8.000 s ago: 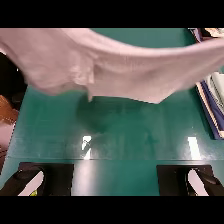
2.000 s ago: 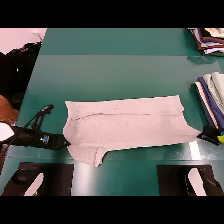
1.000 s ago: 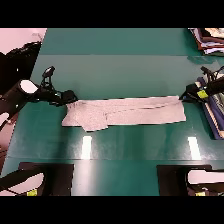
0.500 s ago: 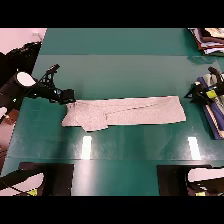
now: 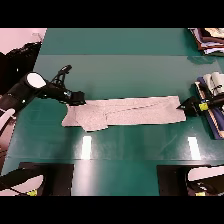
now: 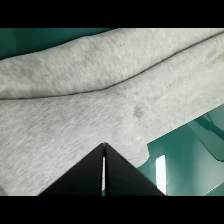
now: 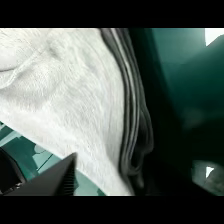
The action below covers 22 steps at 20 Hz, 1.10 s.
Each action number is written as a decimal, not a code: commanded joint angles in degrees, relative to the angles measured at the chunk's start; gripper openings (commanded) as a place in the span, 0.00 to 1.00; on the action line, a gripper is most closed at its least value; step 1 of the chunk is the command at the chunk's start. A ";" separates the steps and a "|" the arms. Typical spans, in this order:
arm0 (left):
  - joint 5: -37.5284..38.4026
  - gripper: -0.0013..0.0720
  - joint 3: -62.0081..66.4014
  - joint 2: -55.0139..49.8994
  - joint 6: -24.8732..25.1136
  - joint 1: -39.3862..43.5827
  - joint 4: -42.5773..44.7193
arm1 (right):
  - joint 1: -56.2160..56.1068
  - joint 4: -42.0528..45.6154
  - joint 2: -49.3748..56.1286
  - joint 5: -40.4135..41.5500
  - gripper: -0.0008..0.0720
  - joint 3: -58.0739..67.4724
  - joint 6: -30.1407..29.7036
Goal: Fold the shirts.
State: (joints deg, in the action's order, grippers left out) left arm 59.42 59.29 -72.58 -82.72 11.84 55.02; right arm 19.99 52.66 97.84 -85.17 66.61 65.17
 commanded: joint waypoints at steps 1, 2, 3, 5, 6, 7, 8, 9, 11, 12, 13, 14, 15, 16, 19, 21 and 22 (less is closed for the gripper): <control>-1.75 0.05 1.53 -2.67 -1.51 4.81 -0.50 | -2.54 -2.10 1.11 3.30 0.38 -1.53 -3.37; -1.88 0.05 3.04 -4.76 -1.49 6.45 -1.25 | -3.19 -2.08 0.83 3.45 0.19 -1.46 -4.22; -1.92 0.05 4.83 -6.95 -1.46 8.02 -1.99 | -3.58 -2.10 0.31 3.45 0.05 -1.49 -4.81; -1.90 0.05 9.62 -12.28 -1.46 11.61 -2.75 | -3.80 -2.23 -2.47 3.58 0.03 -1.46 -4.85; -1.90 0.05 12.37 -15.26 -1.46 13.42 -2.99 | -3.82 -2.54 -4.87 3.50 0.03 -1.46 -4.81; -1.90 0.05 15.21 -18.29 -1.49 15.21 -3.19 | -3.82 -4.24 -7.41 3.10 0.03 -1.44 -4.72; -1.88 0.05 17.86 -21.07 -1.51 16.85 -3.52 | -3.85 -6.82 -10.05 2.49 0.03 -1.18 -4.52; -1.86 0.05 20.41 -23.74 -1.53 18.43 -4.17 | -4.26 -9.68 -12.96 1.92 0.03 -0.31 -3.30; -1.90 0.05 24.79 -28.22 -1.57 21.22 -5.35 | -6.56 -10.25 -17.25 0.87 0.03 3.19 -0.42; -1.95 0.05 26.73 -30.14 -1.84 22.38 -5.90 | -8.20 -10.23 -18.82 0.55 0.03 5.40 0.90; -2.23 0.05 28.44 -31.80 -2.80 23.26 -6.08 | -10.36 -10.25 -20.11 0.28 0.03 7.82 2.38; -2.89 0.05 29.53 -33.05 -2.91 23.87 -6.12 | -12.68 -10.71 -21.05 -0.15 0.03 10.10 3.58; -3.65 0.05 29.97 -33.92 -3.08 24.24 -6.34 | -14.80 -11.19 -21.59 -0.55 0.03 12.17 4.46; -4.17 0.05 29.94 -34.45 -3.91 24.37 -6.45 | -17.55 -11.10 -21.90 -0.87 0.03 14.38 5.29; -4.35 0.05 29.90 -35.39 -4.48 24.37 -5.68 | -24.52 -11.06 -21.92 -0.68 0.03 19.74 6.03; -4.87 0.05 29.92 -35.39 -4.48 24.37 -5.60 | -28.52 -10.97 -21.92 0.13 0.03 21.94 6.36; -4.92 0.05 29.92 -35.39 -4.33 24.35 -5.55 | -30.12 -10.95 -21.92 0.52 0.03 22.71 6.38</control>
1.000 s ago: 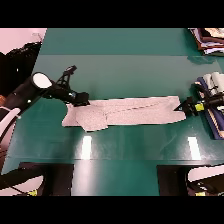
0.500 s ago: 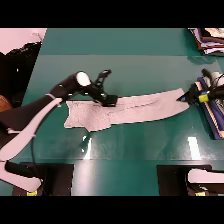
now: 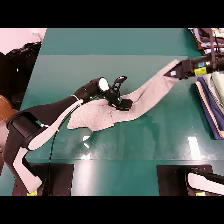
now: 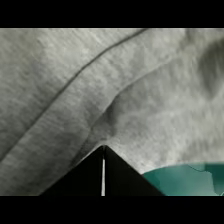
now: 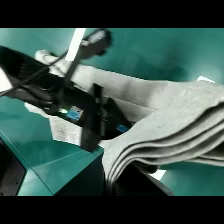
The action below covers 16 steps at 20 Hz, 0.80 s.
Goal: Fold the shirts.
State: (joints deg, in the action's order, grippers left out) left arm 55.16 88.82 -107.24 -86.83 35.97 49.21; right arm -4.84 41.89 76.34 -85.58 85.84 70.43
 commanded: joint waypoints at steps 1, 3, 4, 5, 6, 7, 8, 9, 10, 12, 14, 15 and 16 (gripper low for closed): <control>-0.61 0.05 0.39 -0.72 -0.17 0.22 0.31 | -6.67 -0.15 -0.42 1.44 0.03 3.96 1.09; -0.02 0.05 0.42 -0.72 -0.20 0.15 0.33 | -8.79 -0.24 -0.42 1.95 0.03 4.52 1.03; 0.46 0.05 0.42 -0.59 -0.20 -0.07 0.59 | -9.75 -0.24 -0.42 2.16 0.03 4.52 1.03; 1.11 0.05 0.42 -0.35 -0.20 -0.42 0.92 | -10.84 -0.26 -0.28 2.45 0.03 4.52 1.01; 1.79 0.05 0.42 0.28 -0.22 -1.03 1.49 | -11.98 -0.22 -0.28 2.82 0.03 4.52 0.94; 2.58 0.05 0.39 1.27 -0.22 -2.01 2.19 | -13.38 -0.35 -0.28 3.48 0.03 4.52 0.35; 3.30 0.05 0.42 2.64 -0.20 -3.43 2.78 | -14.84 -0.31 -0.28 4.46 0.03 4.52 0.17; 3.89 0.05 0.42 4.37 -0.20 -5.07 4.11 | -16.39 -0.35 -0.24 5.60 0.03 4.52 0.02; 4.52 0.05 0.42 6.78 -0.20 -7.19 6.05 | -18.38 -0.33 -0.13 7.13 0.03 4.52 -0.02; 6.10 0.05 0.42 12.00 -0.17 -12.22 10.62 | -22.69 -0.42 1.03 9.86 0.03 4.52 -0.15; 8.11 0.05 0.42 17.66 -0.17 -18.08 15.08 | -27.96 -2.89 3.52 12.74 0.03 4.52 -2.78; 9.11 0.05 0.42 20.57 -0.04 -21.20 17.18 | -30.88 -5.29 5.40 14.60 0.03 4.52 -5.11; 9.84 0.05 0.42 23.10 0.28 -24.09 18.84 | -33.70 -7.58 7.48 16.72 0.03 4.52 -6.88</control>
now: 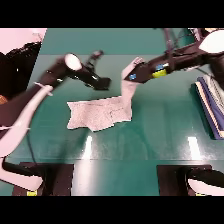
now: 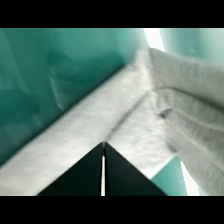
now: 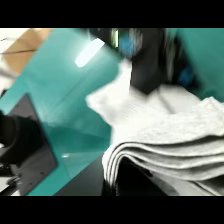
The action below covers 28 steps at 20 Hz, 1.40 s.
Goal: Fold the shirts.
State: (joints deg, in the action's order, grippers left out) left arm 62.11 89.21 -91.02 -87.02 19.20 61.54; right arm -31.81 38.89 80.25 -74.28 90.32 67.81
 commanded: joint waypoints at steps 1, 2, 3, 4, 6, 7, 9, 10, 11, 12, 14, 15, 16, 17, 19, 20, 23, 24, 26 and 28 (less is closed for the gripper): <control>3.54 0.05 0.02 9.49 0.46 -10.29 8.04 | -9.73 -6.54 6.03 8.11 0.03 0.07 -6.27; 3.98 0.05 0.02 11.65 0.48 -12.83 8.92 | -12.35 -7.91 8.39 10.95 0.03 0.07 -7.87; 4.17 0.05 0.02 13.79 0.46 -15.34 9.03 | -15.06 -8.33 10.93 14.08 0.03 0.07 -8.83; 4.17 0.05 0.02 15.47 0.46 -17.42 9.03 | -17.22 -8.50 13.20 16.90 0.04 0.11 -9.62; 4.20 0.05 0.02 17.88 0.46 -20.59 9.03 | -20.31 -8.79 17.99 18.25 0.52 2.40 -11.50; 4.42 0.05 0.02 18.56 0.44 -21.57 9.03 | -21.07 -8.92 20.28 17.44 0.73 4.72 -11.47; 5.38 0.05 0.00 18.88 0.46 -22.23 9.03 | -20.70 -8.81 23.61 13.11 0.74 9.51 -10.69; 5.90 0.05 0.00 18.88 0.46 -22.21 8.98 | -19.69 -8.24 24.33 10.25 0.67 11.13 -8.15; 6.16 0.05 0.00 18.88 0.46 -22.03 8.70 | -18.25 -6.21 24.11 8.00 0.60 11.39 -5.49; 6.19 0.05 0.00 18.88 0.48 -22.03 8.68 | -16.63 -4.20 23.30 6.54 0.60 10.56 -4.15; 6.62 0.05 0.00 18.88 0.48 -22.03 8.50 | -12.41 -0.68 20.50 4.87 0.60 5.92 -2.51; 7.34 0.05 0.00 18.88 0.50 -22.03 8.50 | -9.90 1.05 18.40 4.87 0.60 2.23 -1.44; 8.02 0.05 0.00 18.88 0.72 -22.03 8.52 | -7.10 2.89 16.17 5.16 0.60 -1.84 -0.31; 8.39 0.05 -0.09 18.88 1.55 -22.03 8.46 | -4.37 4.33 14.01 5.70 0.60 -5.70 0.70; 8.90 0.05 -0.22 18.88 1.97 -22.03 8.46 | 1.66 6.64 9.64 7.78 0.60 -13.66 3.06; 9.09 0.05 -0.24 18.88 1.97 -22.03 8.37 | 4.57 6.80 7.82 8.92 0.60 -17.14 3.76; 8.87 0.05 -0.37 18.88 1.97 -22.03 8.02 | 11.56 6.34 5.09 11.89 0.74 -25.20 3.82; 8.87 0.05 -0.39 18.88 1.97 -22.03 7.65 | 12.81 5.29 5.29 12.55 0.86 -26.99 3.82; 8.85 0.05 -0.46 18.86 1.97 -22.03 7.02 | 13.99 0.98 7.45 12.66 0.87 -29.62 3.80; 8.87 0.05 -0.46 18.82 1.97 -22.03 6.97 | 12.81 -2.58 11.37 11.76 0.87 -29.29 3.72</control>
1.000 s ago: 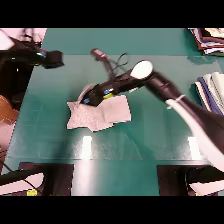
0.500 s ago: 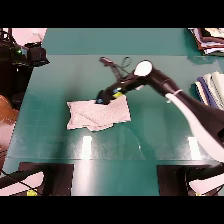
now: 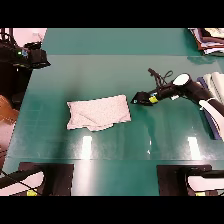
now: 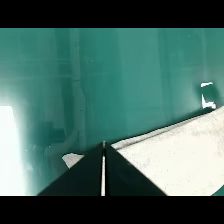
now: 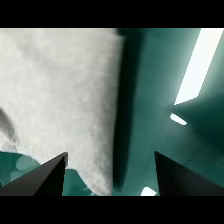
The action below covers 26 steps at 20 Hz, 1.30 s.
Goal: Fold the shirts.
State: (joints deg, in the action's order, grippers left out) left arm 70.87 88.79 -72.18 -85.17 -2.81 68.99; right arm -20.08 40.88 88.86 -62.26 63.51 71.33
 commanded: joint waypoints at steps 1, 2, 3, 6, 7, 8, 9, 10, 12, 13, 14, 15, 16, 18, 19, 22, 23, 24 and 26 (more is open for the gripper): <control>0.15 0.05 -0.04 -0.02 0.11 -0.02 -0.44 | -0.26 -5.46 4.96 -0.81 0.87 -1.33 0.11; 0.15 0.05 -0.04 -0.02 0.11 -0.02 -0.46 | -2.16 -5.42 7.26 -1.05 0.87 0.33 0.11; 0.15 0.05 -0.04 -0.02 0.11 -0.02 -0.46 | -4.15 -5.46 9.22 -1.22 0.87 2.21 0.11; 0.33 0.05 -0.04 -0.02 0.11 -0.02 -0.46 | -9.66 -9.51 14.62 -1.36 0.86 8.66 -0.48; 0.39 0.05 -0.04 -0.02 0.11 -0.02 -0.46 | -10.93 -10.99 15.96 -1.38 0.78 10.56 -0.90; 0.50 0.05 -0.04 -0.02 0.11 -0.02 -0.48 | -12.11 -11.39 16.98 -1.25 0.73 12.37 -0.92; 0.76 0.05 -0.04 -0.02 0.11 -0.02 -0.48 | -13.00 -10.93 17.55 -1.14 0.59 13.88 -1.20; 0.92 0.05 -0.04 -0.02 0.11 -0.02 -0.66 | -13.66 -10.78 17.73 -0.94 0.41 15.06 -2.49; 1.42 0.05 -0.04 -0.02 0.11 0.07 -1.20 | -13.73 -10.75 17.70 -0.92 0.03 16.85 -5.03; 1.66 0.05 -0.04 -0.02 0.13 0.37 -1.29 | -13.25 -10.73 17.68 -1.18 0.03 17.75 -5.27; 1.75 0.05 -0.04 -0.02 0.13 1.18 -1.44 | -12.37 -10.71 17.66 -1.75 0.03 19.04 -5.33; 1.73 0.05 -0.04 -0.02 0.15 2.27 -1.46 | -10.97 -10.69 17.18 -2.27 0.03 20.11 -5.31; 1.70 0.05 -0.04 -0.02 0.17 3.78 -1.44 | -8.94 -10.60 15.91 -2.25 0.03 20.87 -5.29; 1.16 0.05 -0.04 -0.02 0.15 7.32 -1.44 | -3.50 -6.60 12.26 -2.43 0.03 22.67 -3.74; 0.46 0.05 -0.04 -0.02 0.13 9.09 -1.46 | -0.31 -2.93 10.16 -2.43 0.03 23.74 -2.23; -2.27 0.05 -0.04 -0.02 0.07 14.10 -1.70 | 11.06 7.69 4.09 -2.36 0.03 27.41 0.26; -2.95 0.05 -0.04 -0.02 0.07 15.47 -1.79 | 14.95 9.22 2.73 -2.29 0.03 28.59 0.44; -3.61 0.05 -0.04 -0.02 0.02 16.92 -1.84 | 19.17 9.94 1.73 -2.21 0.03 29.99 0.44; -4.48 0.05 -0.04 -0.02 -0.02 19.58 -1.95 | 27.43 10.19 1.25 -1.97 0.03 33.31 0.44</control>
State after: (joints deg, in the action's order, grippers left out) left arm 68.40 88.77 -72.18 -85.06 12.93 67.20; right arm -3.20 46.96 92.49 -64.69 92.86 70.94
